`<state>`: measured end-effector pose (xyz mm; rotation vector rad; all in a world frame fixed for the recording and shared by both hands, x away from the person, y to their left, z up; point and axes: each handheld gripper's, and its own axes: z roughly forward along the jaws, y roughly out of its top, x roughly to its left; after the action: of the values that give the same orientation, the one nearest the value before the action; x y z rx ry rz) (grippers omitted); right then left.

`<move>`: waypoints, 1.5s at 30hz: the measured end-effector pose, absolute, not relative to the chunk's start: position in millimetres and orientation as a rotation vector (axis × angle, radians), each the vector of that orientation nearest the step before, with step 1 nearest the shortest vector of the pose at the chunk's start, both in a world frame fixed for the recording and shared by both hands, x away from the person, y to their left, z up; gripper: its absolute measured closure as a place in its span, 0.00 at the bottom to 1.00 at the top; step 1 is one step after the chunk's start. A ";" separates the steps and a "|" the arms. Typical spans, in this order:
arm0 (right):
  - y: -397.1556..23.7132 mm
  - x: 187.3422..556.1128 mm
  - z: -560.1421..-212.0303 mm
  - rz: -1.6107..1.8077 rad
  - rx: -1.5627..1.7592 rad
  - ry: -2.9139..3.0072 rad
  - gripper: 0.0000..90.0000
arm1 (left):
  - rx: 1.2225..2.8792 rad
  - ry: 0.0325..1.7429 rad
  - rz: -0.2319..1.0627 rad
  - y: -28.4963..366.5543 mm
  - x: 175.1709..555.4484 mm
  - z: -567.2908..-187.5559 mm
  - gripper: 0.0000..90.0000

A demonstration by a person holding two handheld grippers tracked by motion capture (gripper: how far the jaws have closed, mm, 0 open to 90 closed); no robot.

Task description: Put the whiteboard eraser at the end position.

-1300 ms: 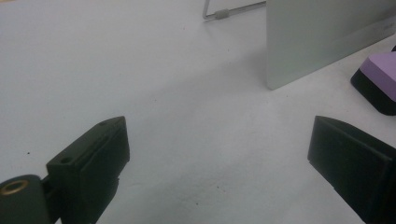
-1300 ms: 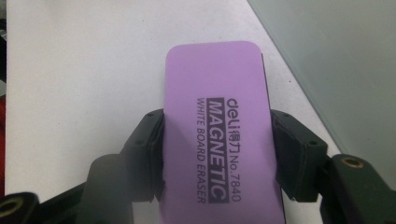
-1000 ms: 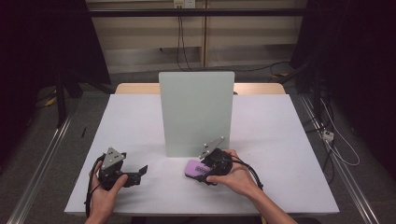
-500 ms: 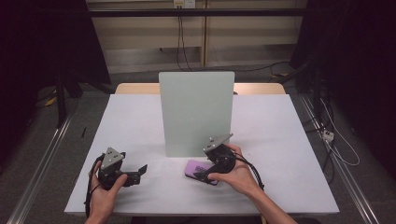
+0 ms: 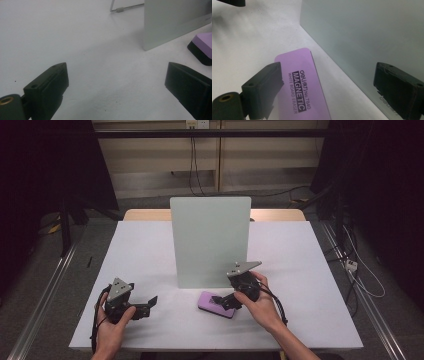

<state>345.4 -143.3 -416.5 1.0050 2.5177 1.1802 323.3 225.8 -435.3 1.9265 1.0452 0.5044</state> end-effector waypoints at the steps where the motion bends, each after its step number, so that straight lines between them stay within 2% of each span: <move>1: -145.1 345.0 -416.7 1.180 1.012 2.511 0.11 | 1.924 1.046 0.503 225.7 323.1 -435.1 0.06; 11: -168.3 335.4 -417.4 1.264 1.102 2.388 0.11 | 1.894 1.050 0.488 226.8 323.1 -433.5 0.06; 31: -227.5 319.8 -418.0 1.217 1.240 2.163 0.10 | 1.896 1.051 0.494 225.1 321.2 -432.7 0.05; 45: -252.2 306.8 -432.8 1.201 1.318 2.082 0.11 | 1.885 1.062 0.508 225.9 320.2 -431.7 0.06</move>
<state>306.8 -252.2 -432.8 1.3180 2.0820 1.2009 320.2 225.9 -431.7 1.8853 1.0622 0.5075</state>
